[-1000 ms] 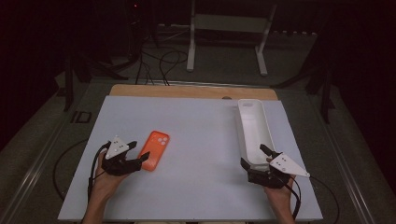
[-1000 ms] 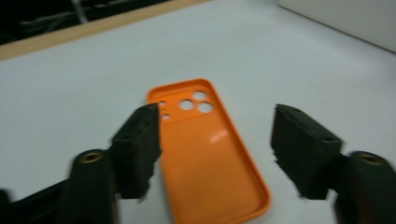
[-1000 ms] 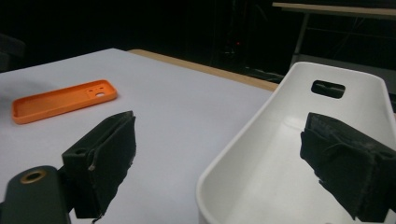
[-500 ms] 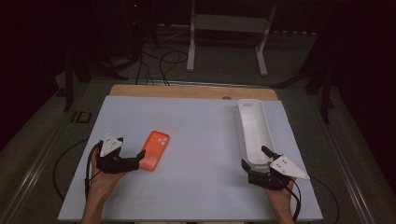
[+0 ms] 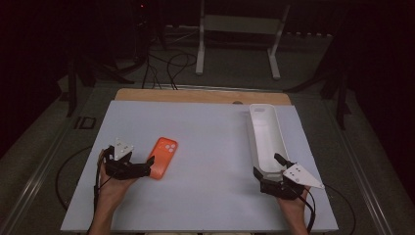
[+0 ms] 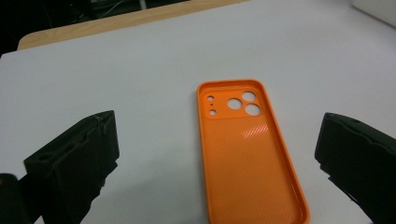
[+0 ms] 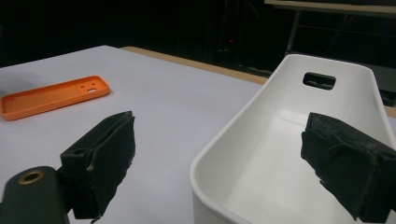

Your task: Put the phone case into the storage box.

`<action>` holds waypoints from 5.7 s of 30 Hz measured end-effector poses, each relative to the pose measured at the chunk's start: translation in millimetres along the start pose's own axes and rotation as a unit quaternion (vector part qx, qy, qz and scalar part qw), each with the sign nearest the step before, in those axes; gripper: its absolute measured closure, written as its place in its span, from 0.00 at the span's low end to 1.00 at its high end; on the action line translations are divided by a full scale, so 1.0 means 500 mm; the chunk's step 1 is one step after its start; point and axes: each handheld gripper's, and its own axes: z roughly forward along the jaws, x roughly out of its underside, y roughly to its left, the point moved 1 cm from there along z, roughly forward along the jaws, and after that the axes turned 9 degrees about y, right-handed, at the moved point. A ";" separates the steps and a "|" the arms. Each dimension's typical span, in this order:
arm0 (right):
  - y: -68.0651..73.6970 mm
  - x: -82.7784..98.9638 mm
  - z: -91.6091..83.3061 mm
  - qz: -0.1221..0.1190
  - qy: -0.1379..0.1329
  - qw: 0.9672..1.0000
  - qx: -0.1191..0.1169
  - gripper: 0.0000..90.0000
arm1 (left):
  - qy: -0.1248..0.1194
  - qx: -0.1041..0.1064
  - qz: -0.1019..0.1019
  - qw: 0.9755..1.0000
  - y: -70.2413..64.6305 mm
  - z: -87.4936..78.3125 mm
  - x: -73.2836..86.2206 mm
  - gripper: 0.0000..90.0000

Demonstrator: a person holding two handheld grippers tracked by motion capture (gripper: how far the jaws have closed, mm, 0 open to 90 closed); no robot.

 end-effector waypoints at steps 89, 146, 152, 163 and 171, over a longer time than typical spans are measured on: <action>-0.007 0.003 -0.013 0.018 -0.004 1.000 0.020 0.11 | 0.151 0.011 0.000 0.988 -0.062 0.128 0.032 0.06; -0.006 0.002 -0.012 0.014 -0.002 1.000 0.019 0.11 | 0.145 0.028 -0.009 0.989 -0.052 0.113 0.032 0.18; -0.006 0.002 -0.011 0.014 0.000 1.000 0.019 0.11 | 0.124 0.018 -0.014 0.992 -0.047 0.099 0.027 0.18; -0.005 0.001 -0.010 0.014 0.000 1.000 0.018 0.11 | 0.100 0.011 -0.016 0.995 -0.044 0.081 0.018 0.18; -0.004 0.000 -0.009 0.013 -0.001 1.000 0.017 0.11 | 0.090 0.012 -0.015 0.996 -0.048 0.073 0.013 0.18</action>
